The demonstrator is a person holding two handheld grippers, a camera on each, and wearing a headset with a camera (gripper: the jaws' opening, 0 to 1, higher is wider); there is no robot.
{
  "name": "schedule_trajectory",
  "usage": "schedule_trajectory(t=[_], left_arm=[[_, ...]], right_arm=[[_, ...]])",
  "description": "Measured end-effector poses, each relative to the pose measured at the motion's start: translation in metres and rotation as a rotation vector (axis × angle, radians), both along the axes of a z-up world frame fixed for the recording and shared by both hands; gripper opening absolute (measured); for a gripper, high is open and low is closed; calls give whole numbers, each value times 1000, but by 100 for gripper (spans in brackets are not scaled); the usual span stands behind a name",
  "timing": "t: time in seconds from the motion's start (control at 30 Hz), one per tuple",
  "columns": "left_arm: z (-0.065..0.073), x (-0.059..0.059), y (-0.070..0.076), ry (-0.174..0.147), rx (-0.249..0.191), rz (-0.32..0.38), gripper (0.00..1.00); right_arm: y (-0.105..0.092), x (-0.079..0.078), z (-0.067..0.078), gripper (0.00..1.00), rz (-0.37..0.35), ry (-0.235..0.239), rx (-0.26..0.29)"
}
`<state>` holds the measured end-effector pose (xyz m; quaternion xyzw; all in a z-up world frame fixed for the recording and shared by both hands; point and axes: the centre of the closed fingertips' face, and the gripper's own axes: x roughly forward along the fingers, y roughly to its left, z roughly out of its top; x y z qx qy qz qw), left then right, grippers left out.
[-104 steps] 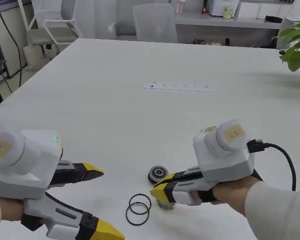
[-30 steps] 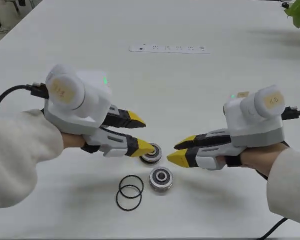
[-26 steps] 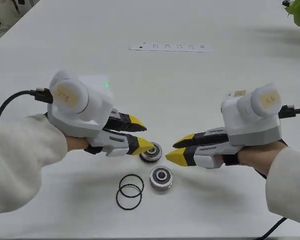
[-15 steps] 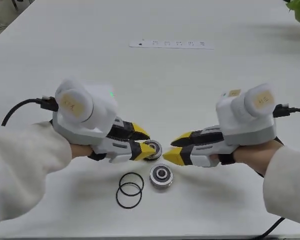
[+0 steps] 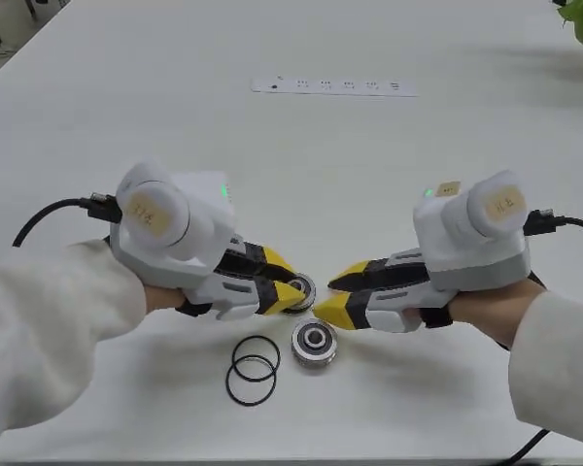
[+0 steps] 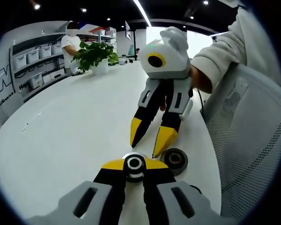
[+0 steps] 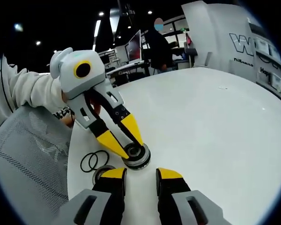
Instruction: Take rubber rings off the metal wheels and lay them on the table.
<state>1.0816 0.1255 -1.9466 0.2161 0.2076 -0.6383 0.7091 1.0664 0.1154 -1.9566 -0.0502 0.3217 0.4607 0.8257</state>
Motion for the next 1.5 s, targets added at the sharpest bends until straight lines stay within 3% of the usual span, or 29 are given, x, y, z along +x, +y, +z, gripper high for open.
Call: schedule_trajectory(t=[0.33, 0.5, 0.6, 0.67, 0.83, 1.3, 1.43, 1.5], left_arm=[[2, -2, -12, 5, -25, 12, 8], [3, -1, -17, 2, -36, 14, 8], [3, 0, -18, 2, -42, 18, 8], [3, 0, -19, -1, -42, 21, 8], [3, 0, -19, -2, -44, 23, 8], [4, 0, -18, -1, -53, 34, 8], [4, 0, -18, 2, -55, 35, 8], [4, 0, -18, 2, -56, 35, 8]], right_arm=[[3, 5, 1, 27, 0, -38, 4], [1, 8, -1, 28, 5, -68, -22], [0, 6, -6, 25, 19, -67, -39], [-1, 7, -4, 22, 29, -95, -47], [-2, 5, -2, 20, 46, -115, -61], [-8, 0, -2, 11, 20, -67, -32], [-8, 6, 2, 26, -16, -67, 2], [-8, 8, 2, 27, -18, -78, -4]])
